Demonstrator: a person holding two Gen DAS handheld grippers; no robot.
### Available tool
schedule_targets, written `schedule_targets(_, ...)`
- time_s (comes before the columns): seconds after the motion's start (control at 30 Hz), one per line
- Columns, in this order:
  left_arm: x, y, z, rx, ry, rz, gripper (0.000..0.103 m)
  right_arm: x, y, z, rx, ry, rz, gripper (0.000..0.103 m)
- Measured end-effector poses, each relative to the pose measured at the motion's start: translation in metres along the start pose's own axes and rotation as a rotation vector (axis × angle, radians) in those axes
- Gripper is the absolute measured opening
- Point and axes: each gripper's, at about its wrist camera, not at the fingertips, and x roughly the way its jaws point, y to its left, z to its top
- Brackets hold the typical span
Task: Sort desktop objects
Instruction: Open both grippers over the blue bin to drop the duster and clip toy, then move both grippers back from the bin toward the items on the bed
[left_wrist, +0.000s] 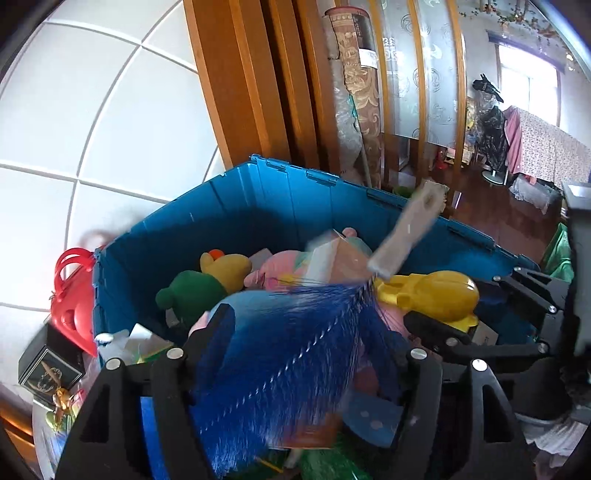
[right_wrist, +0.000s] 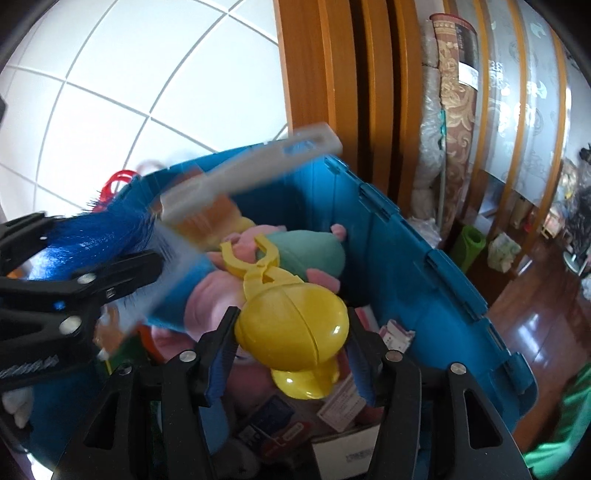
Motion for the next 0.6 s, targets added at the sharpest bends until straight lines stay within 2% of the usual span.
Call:
schedule_targets(0.03, -0.002, -0.002, -0.003, -0.004, 0.003, 0.0, 0.069, -0.001, -0.001, -0.002, 0.001, 0.001, -0.005, 0.071)
schedule_targets(0.07, -0.004, -0.002, -0.005, -0.01, 0.004, -0.001, 0.069, -0.002, -0.003, -0.003, 0.001, 0.002, -0.011, 0.075)
schedule_targets(0.17, -0.009, -0.004, -0.014, -0.034, 0.0, 0.001, 0.069, -0.007, -0.007, -0.007, -0.002, -0.003, -0.012, 0.081)
schedule_targets(0.23, -0.014, -0.005, -0.018, -0.047, -0.004, 0.007, 0.069, -0.012, -0.007, -0.01, -0.012, -0.007, -0.019, 0.09)
schedule_targets(0.6, -0.044, -0.004, -0.05, -0.142, -0.062, 0.027, 0.069, -0.044, 0.009, -0.019, -0.084, -0.057, -0.056, 0.102)
